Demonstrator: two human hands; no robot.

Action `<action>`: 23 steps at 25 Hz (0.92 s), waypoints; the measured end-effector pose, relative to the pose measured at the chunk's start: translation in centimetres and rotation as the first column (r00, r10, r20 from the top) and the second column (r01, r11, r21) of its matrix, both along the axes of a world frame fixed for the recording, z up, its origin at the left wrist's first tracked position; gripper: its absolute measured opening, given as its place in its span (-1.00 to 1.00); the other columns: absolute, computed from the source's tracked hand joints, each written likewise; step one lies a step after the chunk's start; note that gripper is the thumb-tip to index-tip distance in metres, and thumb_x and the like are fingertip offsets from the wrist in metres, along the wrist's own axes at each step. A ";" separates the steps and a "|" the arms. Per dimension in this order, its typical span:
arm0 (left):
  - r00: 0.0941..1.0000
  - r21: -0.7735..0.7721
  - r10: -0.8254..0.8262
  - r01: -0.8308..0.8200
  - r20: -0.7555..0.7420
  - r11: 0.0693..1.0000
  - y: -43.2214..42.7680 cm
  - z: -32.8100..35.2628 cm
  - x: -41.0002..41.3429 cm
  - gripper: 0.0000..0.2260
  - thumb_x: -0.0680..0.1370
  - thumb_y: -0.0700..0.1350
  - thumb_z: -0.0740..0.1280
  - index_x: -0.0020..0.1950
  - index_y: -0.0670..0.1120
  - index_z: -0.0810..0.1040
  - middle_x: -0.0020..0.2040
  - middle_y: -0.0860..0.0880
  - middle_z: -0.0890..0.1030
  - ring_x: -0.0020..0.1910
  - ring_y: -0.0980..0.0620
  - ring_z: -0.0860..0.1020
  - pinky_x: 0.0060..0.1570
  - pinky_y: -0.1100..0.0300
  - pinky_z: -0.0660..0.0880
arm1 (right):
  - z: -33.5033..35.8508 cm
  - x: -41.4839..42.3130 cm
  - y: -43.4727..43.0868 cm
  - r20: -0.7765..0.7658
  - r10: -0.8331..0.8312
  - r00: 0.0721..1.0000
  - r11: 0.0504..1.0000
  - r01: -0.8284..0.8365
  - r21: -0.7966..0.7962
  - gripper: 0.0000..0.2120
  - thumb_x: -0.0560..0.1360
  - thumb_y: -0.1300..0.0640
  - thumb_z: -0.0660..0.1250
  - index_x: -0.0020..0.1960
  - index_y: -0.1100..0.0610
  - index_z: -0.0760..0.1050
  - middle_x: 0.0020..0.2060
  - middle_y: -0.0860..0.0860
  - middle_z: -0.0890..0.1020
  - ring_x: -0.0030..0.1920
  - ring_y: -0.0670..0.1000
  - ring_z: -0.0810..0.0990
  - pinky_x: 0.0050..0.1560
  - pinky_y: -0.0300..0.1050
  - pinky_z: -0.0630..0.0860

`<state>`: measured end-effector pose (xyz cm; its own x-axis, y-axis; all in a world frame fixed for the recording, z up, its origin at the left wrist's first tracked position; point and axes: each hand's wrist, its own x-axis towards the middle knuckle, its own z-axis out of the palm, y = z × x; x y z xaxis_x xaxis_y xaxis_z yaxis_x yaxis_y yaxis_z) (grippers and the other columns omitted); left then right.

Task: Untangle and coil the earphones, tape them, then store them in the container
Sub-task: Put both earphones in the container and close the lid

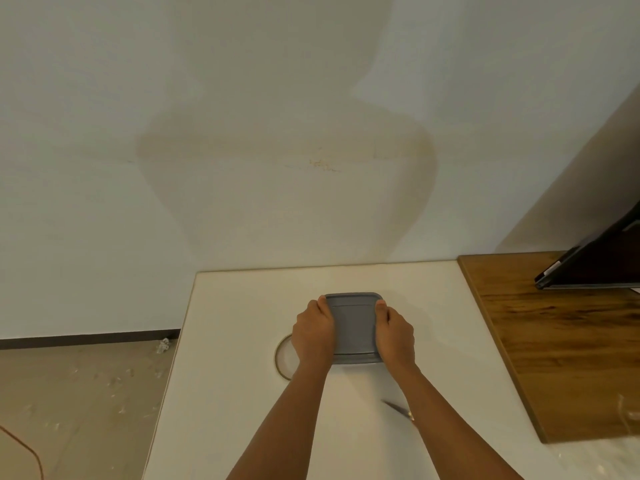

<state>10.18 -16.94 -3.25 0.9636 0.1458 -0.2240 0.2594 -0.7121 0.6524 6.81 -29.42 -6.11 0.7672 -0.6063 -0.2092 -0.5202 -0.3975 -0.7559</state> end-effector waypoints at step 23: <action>0.997 0.120 0.006 0.003 -0.074 0.993 8.1 -0.8 0.9 -0.64 0.60 0.13 0.11 0.02 -0.17 0.44 -0.06 -0.13 0.58 -0.02 -0.17 0.55 -0.07 0.03 0.49 | 1.0 -2.9 5.0 0.026 -0.142 0.990 0.990 0.142 0.023 -0.61 0.58 -0.10 0.11 -0.22 0.19 0.41 -0.28 0.12 0.61 -0.19 0.21 0.59 -0.17 0.08 0.55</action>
<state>11.04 -8.87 -4.04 0.9448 0.1774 -0.2753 0.3048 -0.7838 0.5410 3.89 -24.37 -5.13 0.6793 -0.7051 -0.2031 -0.5493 -0.3052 -0.7779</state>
